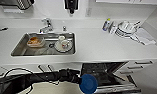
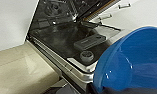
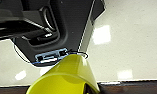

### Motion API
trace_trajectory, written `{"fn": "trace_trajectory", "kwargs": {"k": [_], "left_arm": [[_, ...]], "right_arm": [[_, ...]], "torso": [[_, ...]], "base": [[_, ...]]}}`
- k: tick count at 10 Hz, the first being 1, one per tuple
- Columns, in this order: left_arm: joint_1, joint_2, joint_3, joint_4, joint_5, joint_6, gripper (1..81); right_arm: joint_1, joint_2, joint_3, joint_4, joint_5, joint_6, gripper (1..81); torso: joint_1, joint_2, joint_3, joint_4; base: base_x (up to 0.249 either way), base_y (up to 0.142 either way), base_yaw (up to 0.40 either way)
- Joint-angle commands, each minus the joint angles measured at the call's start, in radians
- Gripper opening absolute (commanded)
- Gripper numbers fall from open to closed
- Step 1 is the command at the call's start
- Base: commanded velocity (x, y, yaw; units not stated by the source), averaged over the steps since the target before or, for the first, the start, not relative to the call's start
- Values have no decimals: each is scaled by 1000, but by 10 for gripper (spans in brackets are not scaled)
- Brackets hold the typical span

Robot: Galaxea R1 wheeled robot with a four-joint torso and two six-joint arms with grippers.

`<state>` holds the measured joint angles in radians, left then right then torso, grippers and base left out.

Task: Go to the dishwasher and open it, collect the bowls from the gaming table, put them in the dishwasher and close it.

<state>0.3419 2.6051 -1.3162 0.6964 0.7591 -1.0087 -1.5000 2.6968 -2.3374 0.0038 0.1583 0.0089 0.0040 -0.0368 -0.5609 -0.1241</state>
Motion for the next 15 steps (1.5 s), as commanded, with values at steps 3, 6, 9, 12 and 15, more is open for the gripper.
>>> {"fn": "trace_trajectory", "kwargs": {"k": [3,6,9,12,15], "left_arm": [[-198,222,-115,161,-73,-155,10],[-217,352,-211,166,-77,-168,10],[-246,481,-296,164,-77,-177,10],[-272,538,-327,166,-73,-176,10],[-258,511,-301,164,-73,-176,811]], "right_arm": [[-15,-26,11,2,-69,2,10],[-15,-21,11,2,-60,2,10],[-12,-13,8,2,-59,2,10],[-10,-3,0,1,-59,2,10],[-9,-3,0,2,-54,2,10]], "torso": [[0,0,0,0],[0,0,0,0],[0,1,0,0],[0,1,0,0],[0,1,0,0]], "base": [[0,0,0],[0,0,0],[0,0,0],[0,0,0],[0,0,0]]}}
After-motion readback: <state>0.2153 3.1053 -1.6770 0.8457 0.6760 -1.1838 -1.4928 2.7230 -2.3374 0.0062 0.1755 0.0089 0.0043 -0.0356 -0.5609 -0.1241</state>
